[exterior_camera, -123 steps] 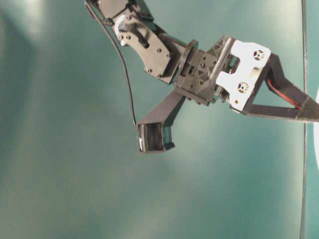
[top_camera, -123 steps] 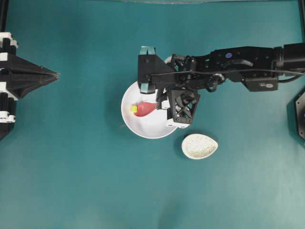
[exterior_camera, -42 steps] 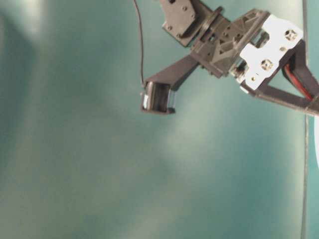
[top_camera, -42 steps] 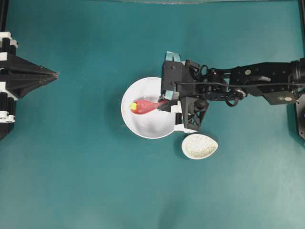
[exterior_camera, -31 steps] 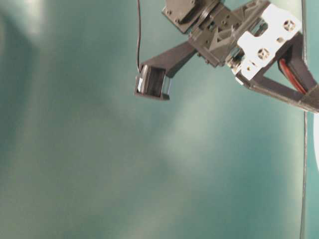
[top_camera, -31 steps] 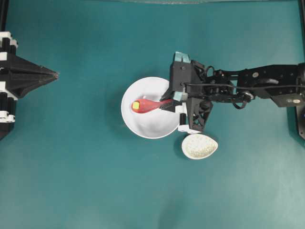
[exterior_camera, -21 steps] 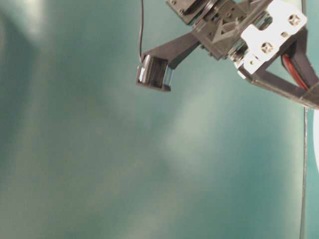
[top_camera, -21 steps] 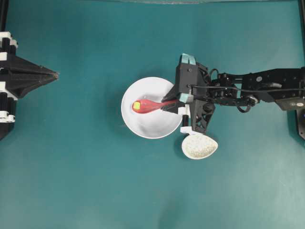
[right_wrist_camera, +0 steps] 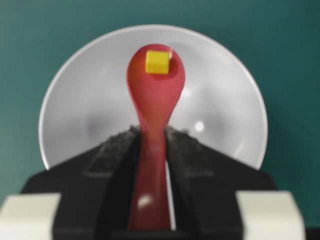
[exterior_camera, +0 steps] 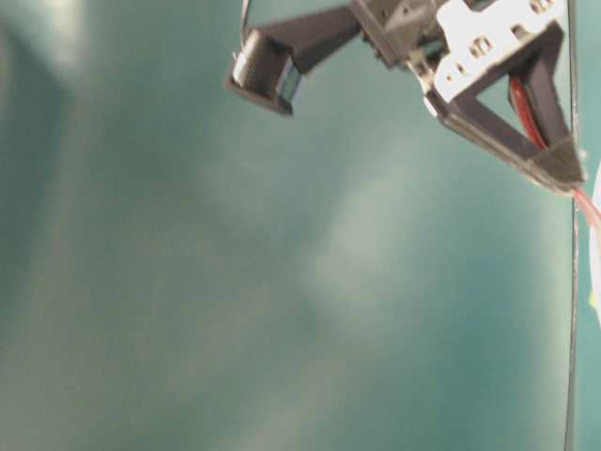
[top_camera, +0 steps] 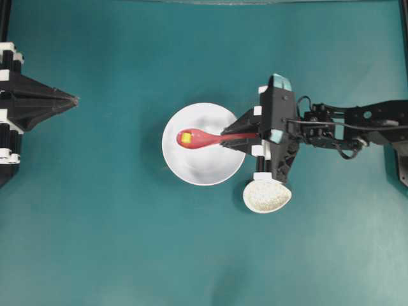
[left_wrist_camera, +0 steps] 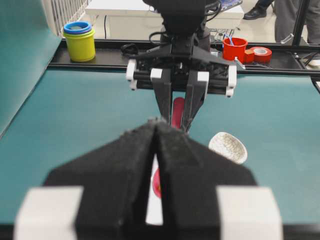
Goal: Scoop the yellow hexagonal prism block from the bowl with a spoon using the right arm.
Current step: 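Lift the spoon holding the yellow block up out of the bowl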
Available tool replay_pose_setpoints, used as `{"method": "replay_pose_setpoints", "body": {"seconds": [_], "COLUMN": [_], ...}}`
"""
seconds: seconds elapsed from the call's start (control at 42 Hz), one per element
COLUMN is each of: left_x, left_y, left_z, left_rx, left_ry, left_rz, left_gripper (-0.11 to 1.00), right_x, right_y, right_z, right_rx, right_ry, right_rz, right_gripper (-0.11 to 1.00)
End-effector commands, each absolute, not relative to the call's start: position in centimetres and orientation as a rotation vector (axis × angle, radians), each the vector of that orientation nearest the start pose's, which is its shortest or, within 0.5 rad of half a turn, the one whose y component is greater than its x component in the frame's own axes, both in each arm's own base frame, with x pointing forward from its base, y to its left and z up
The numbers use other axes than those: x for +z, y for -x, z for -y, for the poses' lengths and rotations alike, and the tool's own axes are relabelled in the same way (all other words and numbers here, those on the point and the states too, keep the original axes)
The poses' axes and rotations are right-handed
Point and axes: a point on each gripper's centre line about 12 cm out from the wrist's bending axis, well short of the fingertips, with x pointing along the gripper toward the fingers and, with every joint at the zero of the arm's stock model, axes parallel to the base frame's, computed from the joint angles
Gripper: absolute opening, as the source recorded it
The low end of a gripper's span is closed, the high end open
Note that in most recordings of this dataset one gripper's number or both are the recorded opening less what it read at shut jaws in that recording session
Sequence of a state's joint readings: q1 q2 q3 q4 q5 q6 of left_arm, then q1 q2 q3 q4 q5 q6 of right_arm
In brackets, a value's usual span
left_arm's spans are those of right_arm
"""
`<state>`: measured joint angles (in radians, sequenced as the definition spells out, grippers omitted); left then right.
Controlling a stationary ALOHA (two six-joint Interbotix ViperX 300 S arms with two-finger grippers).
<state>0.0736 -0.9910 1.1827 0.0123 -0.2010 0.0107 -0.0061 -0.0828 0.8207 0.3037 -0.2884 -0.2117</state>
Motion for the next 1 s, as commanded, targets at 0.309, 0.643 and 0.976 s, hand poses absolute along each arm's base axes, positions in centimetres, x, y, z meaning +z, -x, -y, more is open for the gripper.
{"method": "replay_pose_setpoints", "body": {"seconds": [0.309, 0.643, 0.976], "left_x": [29.5, 29.5, 29.6], "left_y": [-19.7, -19.7, -19.6], "left_z": [-1.5, -1.5, -1.5], "left_rx": [0.074, 0.074, 0.074], "left_ry": [-0.024, -0.024, -0.023], "left_rz": [0.041, 0.041, 0.045], "left_gripper": [0.00, 0.00, 0.00], "right_x": [21.1, 22.9, 24.1], "right_y": [-34.7, -33.1, -32.8], "right_z": [1.1, 1.0, 0.9], "right_rx": [-0.108, -0.101, -0.090], "right_ry": [-0.082, -0.085, -0.088], "right_rz": [-0.346, -0.301, -0.289], "right_gripper": [0.23, 0.23, 0.23]}}
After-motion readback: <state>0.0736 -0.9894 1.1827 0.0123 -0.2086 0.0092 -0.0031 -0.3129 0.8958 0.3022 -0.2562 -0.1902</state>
